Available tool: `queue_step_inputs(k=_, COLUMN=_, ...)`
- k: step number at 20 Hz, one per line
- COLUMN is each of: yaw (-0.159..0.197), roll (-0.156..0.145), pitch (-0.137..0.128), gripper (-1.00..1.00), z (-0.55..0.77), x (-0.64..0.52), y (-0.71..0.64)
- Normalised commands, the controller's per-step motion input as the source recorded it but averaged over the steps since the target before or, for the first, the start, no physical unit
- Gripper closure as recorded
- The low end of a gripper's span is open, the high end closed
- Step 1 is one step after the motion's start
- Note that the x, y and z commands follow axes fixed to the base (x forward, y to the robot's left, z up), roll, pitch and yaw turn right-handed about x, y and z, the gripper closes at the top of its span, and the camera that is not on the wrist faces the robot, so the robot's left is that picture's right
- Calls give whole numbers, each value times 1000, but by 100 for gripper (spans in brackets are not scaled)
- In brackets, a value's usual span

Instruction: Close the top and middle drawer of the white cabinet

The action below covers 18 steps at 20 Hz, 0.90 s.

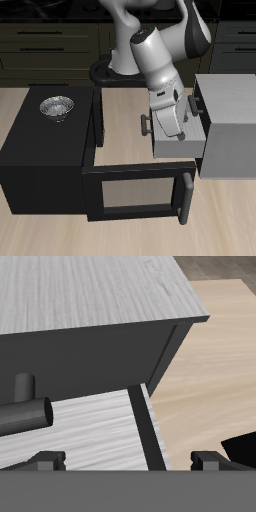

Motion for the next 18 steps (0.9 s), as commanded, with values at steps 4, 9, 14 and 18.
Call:
queue_step_inputs(k=4, yaw=4, roll=-17, pitch=18, gripper=-100, z=-38, x=-34, y=-185)
queue_step_inputs(k=9, yaw=-5, roll=-21, pitch=-10, gripper=-100, z=120, x=-117, y=-217)
queue_step_inputs(k=14, yaw=-31, roll=-15, pitch=-3, gripper=-100, z=221, x=-167, y=-217)
queue_step_inputs(k=18, yaw=0, roll=-37, pitch=11, gripper=-100, z=145, x=-119, y=-338)
